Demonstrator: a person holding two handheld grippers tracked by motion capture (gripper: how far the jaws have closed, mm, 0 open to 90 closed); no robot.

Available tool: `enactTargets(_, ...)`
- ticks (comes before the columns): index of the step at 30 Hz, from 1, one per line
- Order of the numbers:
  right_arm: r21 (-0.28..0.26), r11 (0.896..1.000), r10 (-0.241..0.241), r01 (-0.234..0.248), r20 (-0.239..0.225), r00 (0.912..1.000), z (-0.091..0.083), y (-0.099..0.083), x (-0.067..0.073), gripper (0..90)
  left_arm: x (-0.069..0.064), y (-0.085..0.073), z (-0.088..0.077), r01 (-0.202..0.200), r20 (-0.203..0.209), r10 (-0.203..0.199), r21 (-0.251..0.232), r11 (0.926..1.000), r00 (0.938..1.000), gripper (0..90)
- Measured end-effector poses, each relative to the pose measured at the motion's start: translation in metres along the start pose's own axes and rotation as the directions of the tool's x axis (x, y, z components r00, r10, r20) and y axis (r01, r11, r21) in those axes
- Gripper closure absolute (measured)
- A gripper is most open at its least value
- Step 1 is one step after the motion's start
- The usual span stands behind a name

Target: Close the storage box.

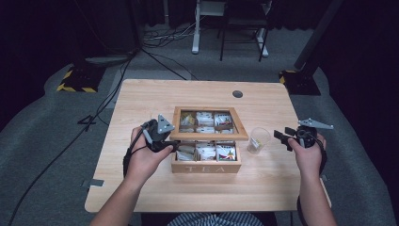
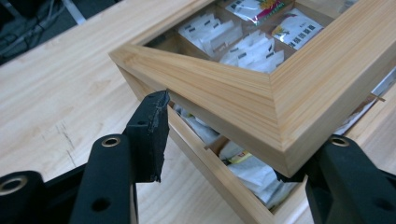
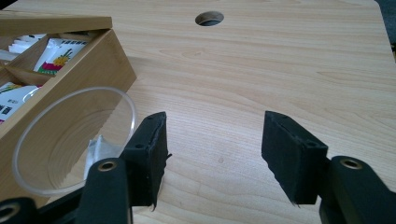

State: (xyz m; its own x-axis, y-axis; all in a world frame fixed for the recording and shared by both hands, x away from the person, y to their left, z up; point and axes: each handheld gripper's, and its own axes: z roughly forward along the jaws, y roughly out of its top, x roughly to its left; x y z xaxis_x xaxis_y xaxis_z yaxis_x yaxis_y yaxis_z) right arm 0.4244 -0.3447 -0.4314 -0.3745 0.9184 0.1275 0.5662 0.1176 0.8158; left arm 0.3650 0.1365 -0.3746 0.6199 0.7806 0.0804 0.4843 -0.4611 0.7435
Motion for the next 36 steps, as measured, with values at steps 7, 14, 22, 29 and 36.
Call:
enactTargets(7, -0.007, 1.000, 0.001, -0.001, -0.001, 1.0000, -0.002, 0.001, -0.001, 41.6, -0.003, -0.004, 0.001, 0.021, 0.006, -0.021, 0.038, 0.9990, 0.9998, 49.1)
enactTargets(14, -0.013, 1.000, 0.002, -0.002, 0.001, 1.0000, -0.003, 0.002, -0.002, 41.5, -0.005, -0.007, 0.003, 0.020, 0.038, -0.022, 0.062, 0.9979, 0.9990, 52.2)
enactTargets(22, -0.012, 1.000, -0.003, 0.003, -0.003, 1.0000, -0.002, 0.003, -0.002, 41.4, -0.009, -0.010, 0.003, 0.009, 0.062, -0.015, 0.086, 0.9962, 0.9980, 52.2)
enactTargets(29, -0.011, 1.000, -0.005, 0.005, -0.010, 0.9999, 0.001, 0.006, 0.000, 41.0, -0.012, -0.013, 0.002, 0.006, 0.079, -0.015, 0.110, 0.9939, 0.9968, 50.3)
enactTargets(36, -0.012, 1.000, -0.008, 0.007, -0.019, 0.9998, 0.005, 0.009, 0.001, 40.8, -0.014, -0.018, 0.001, 0.007, 0.082, -0.016, 0.117, 0.9931, 0.9965, 48.8)
